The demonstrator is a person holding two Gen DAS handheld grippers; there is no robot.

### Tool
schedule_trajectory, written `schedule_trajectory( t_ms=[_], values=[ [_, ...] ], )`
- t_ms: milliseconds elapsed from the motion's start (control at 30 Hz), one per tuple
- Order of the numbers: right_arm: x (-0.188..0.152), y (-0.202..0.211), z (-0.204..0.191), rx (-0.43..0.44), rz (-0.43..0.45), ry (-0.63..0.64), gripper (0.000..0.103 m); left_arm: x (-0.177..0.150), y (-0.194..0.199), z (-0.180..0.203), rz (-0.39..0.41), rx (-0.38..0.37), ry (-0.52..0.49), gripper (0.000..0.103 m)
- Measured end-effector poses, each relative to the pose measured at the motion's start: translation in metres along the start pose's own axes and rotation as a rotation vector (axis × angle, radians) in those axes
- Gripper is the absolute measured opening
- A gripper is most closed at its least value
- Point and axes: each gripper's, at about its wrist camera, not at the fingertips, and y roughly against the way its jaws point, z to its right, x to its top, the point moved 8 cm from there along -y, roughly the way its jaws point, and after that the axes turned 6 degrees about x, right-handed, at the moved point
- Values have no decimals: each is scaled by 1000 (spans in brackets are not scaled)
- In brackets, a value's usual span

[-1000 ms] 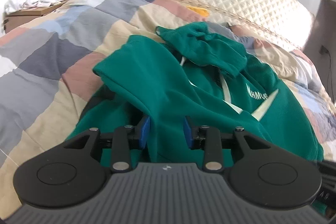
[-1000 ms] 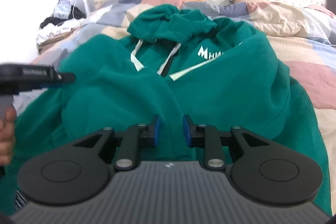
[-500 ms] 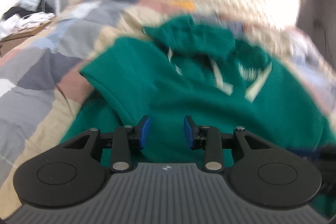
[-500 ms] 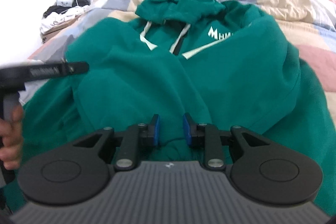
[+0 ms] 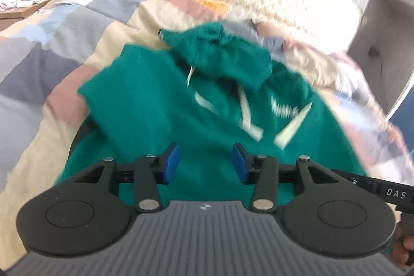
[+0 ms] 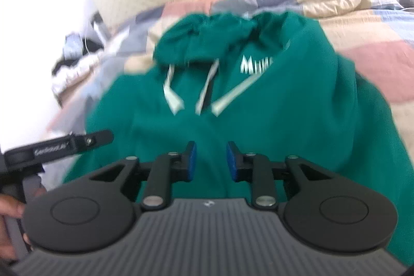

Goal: Fold large clothes
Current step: 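Grasp the hoodie hem with both grippers and lift it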

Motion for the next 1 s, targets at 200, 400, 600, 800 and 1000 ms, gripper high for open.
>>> schedule_trajectory(
  t_ms=[200,400,600,800,1000],
  values=[
    [80,-37,33,51,36,-129,55,88,-57,-21,22,3,96,62],
    [145,-124,70,115,83,-308,78,163,-172,-58,-64,-39,351,64],
    [179,-223,127,77,141,-622,82,195,-273,-78,-120,17,438,64],
    [184,-274,125,106,93,-676,72,200,-319,-64,-176,-83,396,57],
    [205,-265,107,55,34,-567,20,215,-289,-52,-139,-90,360,13]
  ],
)
